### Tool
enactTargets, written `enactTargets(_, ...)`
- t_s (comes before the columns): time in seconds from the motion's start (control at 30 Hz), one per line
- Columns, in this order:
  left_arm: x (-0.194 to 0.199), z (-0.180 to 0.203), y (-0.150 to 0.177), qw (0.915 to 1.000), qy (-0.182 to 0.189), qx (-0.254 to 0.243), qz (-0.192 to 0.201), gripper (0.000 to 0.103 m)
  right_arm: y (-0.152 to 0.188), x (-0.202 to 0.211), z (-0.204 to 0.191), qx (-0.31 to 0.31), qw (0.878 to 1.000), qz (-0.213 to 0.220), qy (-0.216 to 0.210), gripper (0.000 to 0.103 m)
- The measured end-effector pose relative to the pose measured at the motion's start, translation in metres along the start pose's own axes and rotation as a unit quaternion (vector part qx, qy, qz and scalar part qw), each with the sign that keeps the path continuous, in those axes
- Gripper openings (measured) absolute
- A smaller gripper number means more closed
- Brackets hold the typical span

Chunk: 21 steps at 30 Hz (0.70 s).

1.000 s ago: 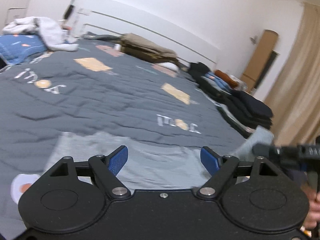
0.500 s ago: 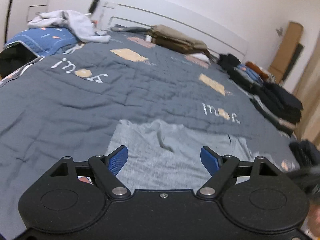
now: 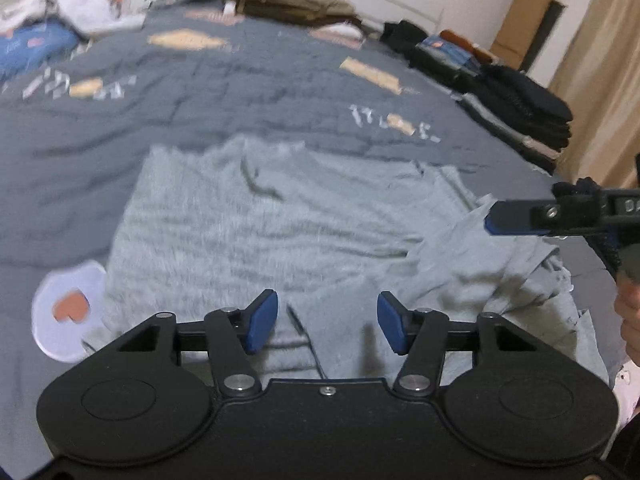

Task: Fold clothes
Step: 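Grasp the shirt edge with the left gripper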

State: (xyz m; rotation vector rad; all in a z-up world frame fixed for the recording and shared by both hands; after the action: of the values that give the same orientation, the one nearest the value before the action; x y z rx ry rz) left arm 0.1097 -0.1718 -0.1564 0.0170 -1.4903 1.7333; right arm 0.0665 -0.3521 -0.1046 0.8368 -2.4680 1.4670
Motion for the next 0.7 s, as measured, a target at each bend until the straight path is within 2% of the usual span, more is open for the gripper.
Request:
enactTargets(0.07,-0.007,-0.001,0.007,0.9997,-0.006,0.000,-0.022,0.058,-0.001,0.000,0.005,-0.001,1.000,0.004,0.005,0.041)
enactTargets(0.1,-0.009,-0.001,0.009,0.9997,-0.007,-0.002,-0.023,0.057,-0.002,0.000,0.006,-0.002,1.000,0.005,0.006,0.041)
enactTargets(0.13,-0.009,0.000,0.009,0.9999,-0.005,0.000,-0.015,0.053,-0.001,-0.002,0.008,-0.002,1.000,0.005,0.006,0.042)
enactTargets(0.17,-0.009,0.000,0.007,1.0000,-0.001,0.003,-0.006,0.044,-0.001,-0.004,0.009,-0.003,1.000,0.004,0.006,0.042)
enactTargets(0.2,-0.009,0.002,0.005,1.0000,0.003,0.004,-0.001,0.016,-0.001,-0.004,0.010,-0.004,1.000,0.004,0.007,0.042)
enactTargets(0.23,-0.009,0.004,0.001,1.0000,0.008,0.002,0.004,0.008,0.000,-0.005,0.012,-0.004,1.000,0.003,0.008,0.042)
enactTargets(0.37,-0.008,0.014,-0.013,0.9993,0.029,-0.009,0.023,0.007,-0.001,-0.005,0.018,-0.010,1.000,0.004,0.010,0.042)
enactTargets(0.43,-0.004,0.015,-0.022,0.9988,0.026,-0.021,0.036,0.007,-0.002,-0.004,0.020,-0.011,1.000,0.007,0.012,0.042)
enactTargets(0.57,0.007,-0.002,-0.048,0.9976,-0.001,-0.027,0.064,0.007,-0.003,-0.004,0.026,-0.013,1.000,0.008,0.015,0.042)
enactTargets(0.7,0.018,-0.030,-0.070,0.9944,-0.053,-0.046,0.079,0.007,-0.001,-0.005,0.030,-0.009,1.000,0.003,0.019,0.042)
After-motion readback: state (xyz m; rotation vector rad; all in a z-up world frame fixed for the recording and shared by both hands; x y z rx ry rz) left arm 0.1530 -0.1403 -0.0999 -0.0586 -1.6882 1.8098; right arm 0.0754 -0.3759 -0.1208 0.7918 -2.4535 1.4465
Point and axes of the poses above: each gripper's, at about its wrist camera, not at the fingertips, and x roughly against the way its jaws point, z to its right, y to its underside, the point moved 9 cm from there along -x, roughly the way its jaws point, and after that the axes turned 15 degrees about z, right-handed, at the moved point
